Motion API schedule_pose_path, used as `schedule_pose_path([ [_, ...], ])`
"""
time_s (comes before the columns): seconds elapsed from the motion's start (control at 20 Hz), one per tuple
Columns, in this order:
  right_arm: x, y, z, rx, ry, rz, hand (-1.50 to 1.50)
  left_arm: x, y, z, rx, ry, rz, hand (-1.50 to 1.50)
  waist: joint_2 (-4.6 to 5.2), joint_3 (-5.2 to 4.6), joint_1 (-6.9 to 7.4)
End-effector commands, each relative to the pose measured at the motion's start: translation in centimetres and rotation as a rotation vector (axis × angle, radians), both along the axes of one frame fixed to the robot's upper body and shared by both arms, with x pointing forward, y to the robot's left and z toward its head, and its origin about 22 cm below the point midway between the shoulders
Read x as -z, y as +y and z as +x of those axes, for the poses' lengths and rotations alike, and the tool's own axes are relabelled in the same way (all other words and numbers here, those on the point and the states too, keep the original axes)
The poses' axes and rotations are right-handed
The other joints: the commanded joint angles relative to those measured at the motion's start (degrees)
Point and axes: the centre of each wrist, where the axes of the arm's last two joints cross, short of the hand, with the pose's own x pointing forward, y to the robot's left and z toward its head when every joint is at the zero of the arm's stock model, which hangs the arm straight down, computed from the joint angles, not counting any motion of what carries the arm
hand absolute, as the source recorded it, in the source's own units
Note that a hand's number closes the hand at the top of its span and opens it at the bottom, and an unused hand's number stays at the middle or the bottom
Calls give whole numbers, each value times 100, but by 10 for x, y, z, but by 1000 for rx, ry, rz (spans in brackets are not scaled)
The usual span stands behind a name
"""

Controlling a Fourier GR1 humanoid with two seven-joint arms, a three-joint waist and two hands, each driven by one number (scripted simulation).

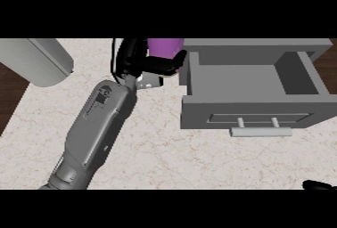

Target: Pick up the can, place it into the drawer and close the drawer

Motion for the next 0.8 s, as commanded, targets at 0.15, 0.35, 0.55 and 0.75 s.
schedule_pose_path([
  [0.15,-7,-3,7,2,4,6,-150,-81,-56,7,15,-25,57,150,21,3,-94],
  [0.35,-17,-11,7,-15,1,2,-150,-74,-64,12,33,-16,72,150,24,1,-101],
  [0.55,-13,-1,6,-26,-15,-6,-150,-108,-82,21,22,-16,87,150,42,3,-145],
  [0.75,-4,7,8,-15,-10,7,-150,-127,-102,19,30,24,122,150,44,5,-157],
])
